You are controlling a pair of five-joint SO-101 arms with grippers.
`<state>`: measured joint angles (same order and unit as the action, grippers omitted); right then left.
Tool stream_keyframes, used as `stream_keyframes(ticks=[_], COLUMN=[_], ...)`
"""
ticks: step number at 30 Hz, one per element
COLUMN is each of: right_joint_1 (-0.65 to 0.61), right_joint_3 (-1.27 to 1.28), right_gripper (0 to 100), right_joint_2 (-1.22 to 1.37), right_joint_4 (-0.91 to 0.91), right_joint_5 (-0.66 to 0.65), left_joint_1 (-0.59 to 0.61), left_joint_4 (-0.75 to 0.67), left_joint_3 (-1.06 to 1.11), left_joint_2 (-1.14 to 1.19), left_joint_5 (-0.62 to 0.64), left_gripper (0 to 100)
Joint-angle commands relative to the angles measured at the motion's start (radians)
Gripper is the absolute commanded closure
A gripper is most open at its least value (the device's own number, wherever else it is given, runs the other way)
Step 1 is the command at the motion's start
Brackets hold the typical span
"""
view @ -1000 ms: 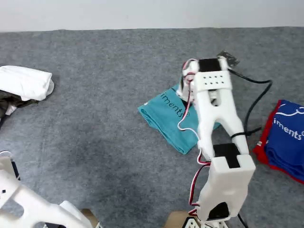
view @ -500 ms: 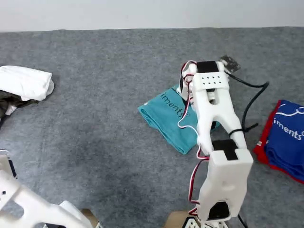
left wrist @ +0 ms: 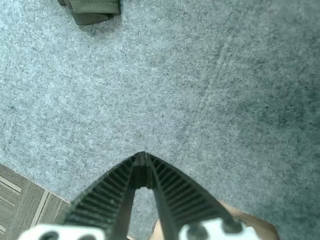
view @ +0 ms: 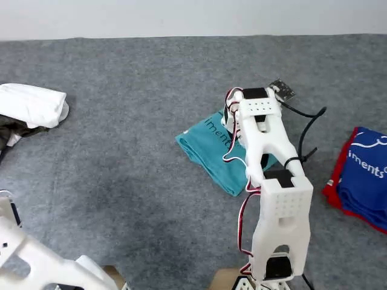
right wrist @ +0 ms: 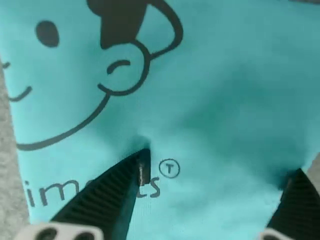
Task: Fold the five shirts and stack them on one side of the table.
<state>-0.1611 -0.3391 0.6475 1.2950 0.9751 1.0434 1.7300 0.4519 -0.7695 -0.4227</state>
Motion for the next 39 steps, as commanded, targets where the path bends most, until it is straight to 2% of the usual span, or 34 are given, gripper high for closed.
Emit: stream_keyframes(ticks=[1,16,22,26,29,34,39], right_joint_1=[0.010,0.050,0.050,0.050,0.051,0.090,0.097], right_joint_3=[-0.011,-0.012,-0.012,-0.012,-0.012,-0.032,-0.106], right_gripper=[59.3,60.3,84.2,94.7,99.2,98.9,98.9], right_joint_2=[0.010,0.087,0.088,0.088,0.088,0.030,-0.117], right_joint_4=[-0.016,-0.008,-0.013,-0.016,-0.016,0.024,0.140], right_joint_5=[-0.012,-0.006,-0.017,-0.063,-0.103,-0.147,-0.258], left_joint_1=[-0.005,-0.006,-0.006,-0.006,-0.006,-0.006,-0.006], left_joint_4=[0.006,0.002,0.000,0.000,0.000,0.000,-0.002], left_joint_3=[-0.031,-0.031,-0.035,-0.035,-0.035,-0.035,-0.035], left_joint_2=[-0.021,-0.020,-0.020,-0.020,-0.020,-0.020,-0.020], left_joint_5=[-0.003,-0.003,-0.006,-0.008,-0.008,-0.008,-0.008], left_gripper=[100,100,100,100,100,100,100])
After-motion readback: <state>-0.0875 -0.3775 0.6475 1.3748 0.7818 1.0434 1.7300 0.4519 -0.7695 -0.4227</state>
